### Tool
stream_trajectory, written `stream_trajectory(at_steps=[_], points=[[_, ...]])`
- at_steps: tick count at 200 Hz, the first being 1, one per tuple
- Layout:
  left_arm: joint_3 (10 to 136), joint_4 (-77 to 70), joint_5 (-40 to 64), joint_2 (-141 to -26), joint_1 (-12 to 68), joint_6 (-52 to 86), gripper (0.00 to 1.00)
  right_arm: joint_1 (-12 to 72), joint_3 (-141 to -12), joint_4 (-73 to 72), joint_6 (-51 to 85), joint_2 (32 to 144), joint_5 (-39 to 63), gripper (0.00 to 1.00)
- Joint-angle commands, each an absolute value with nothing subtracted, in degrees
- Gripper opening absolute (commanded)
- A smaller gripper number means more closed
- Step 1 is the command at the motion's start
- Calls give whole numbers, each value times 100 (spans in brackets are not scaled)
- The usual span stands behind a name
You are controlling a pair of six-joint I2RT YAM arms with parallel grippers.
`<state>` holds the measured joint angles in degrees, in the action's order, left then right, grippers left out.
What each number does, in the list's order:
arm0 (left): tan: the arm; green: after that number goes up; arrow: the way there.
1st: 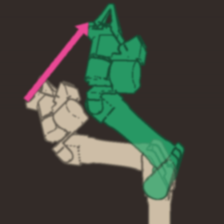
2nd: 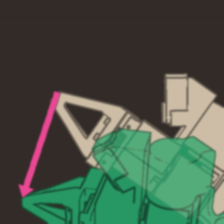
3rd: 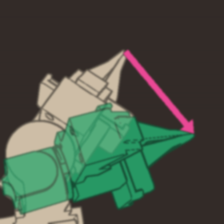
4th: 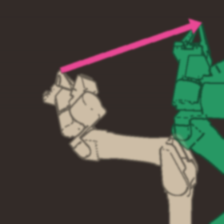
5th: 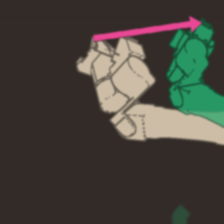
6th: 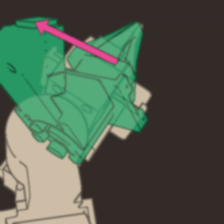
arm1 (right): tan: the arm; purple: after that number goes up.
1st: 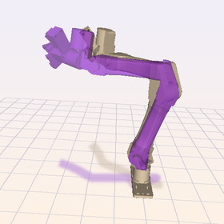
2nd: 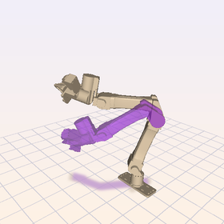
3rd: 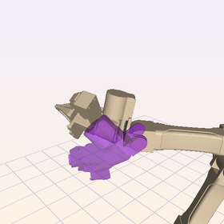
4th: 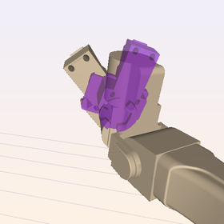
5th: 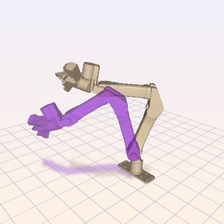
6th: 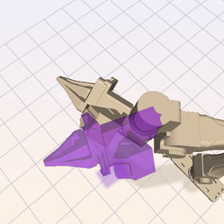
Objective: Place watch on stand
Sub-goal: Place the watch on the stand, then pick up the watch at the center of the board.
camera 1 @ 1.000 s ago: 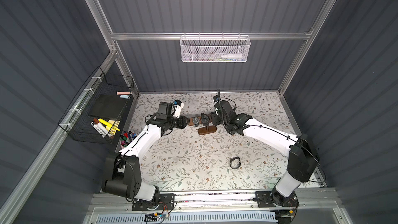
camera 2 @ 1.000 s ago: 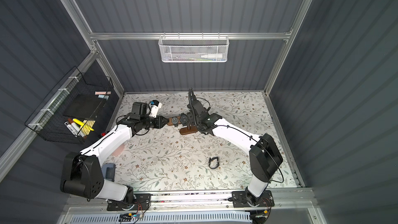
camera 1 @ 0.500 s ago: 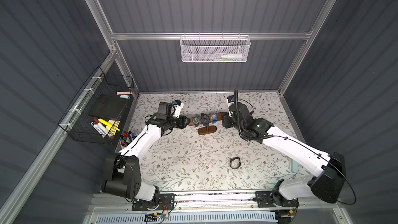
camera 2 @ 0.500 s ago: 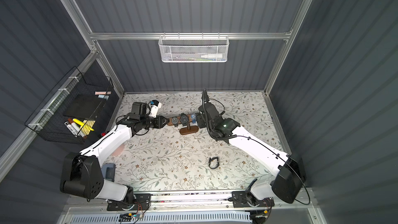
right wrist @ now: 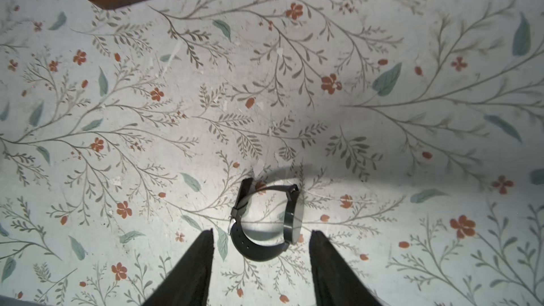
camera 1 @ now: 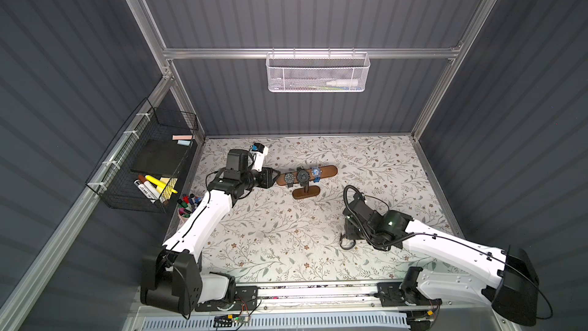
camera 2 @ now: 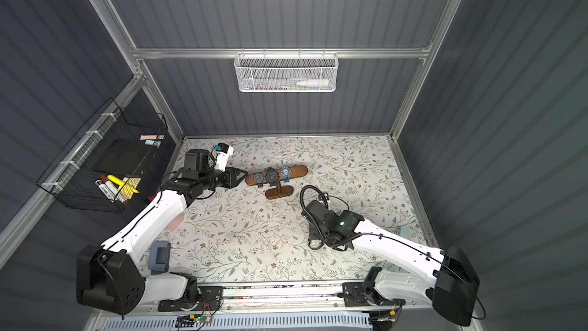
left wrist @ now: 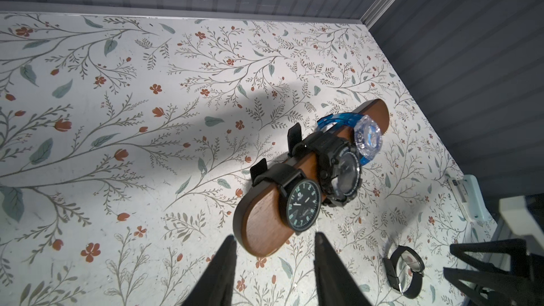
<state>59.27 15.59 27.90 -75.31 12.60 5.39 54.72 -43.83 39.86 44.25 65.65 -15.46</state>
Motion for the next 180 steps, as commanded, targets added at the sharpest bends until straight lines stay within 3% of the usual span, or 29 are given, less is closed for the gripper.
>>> stream_trajectory(at_steps=[1,74,180], points=[[5846,1741,2730,-7089,1274,660,43,5511,-4184,4094,5122,6610,-1805,50],[5667,2258,2475,-6582,1270,614,43,5484,-4145,3466,4971,7612,-1797,38],[5894,2363,2496,-6779,1270,632,43,5405,-3999,3439,4972,7863,-1762,25]])
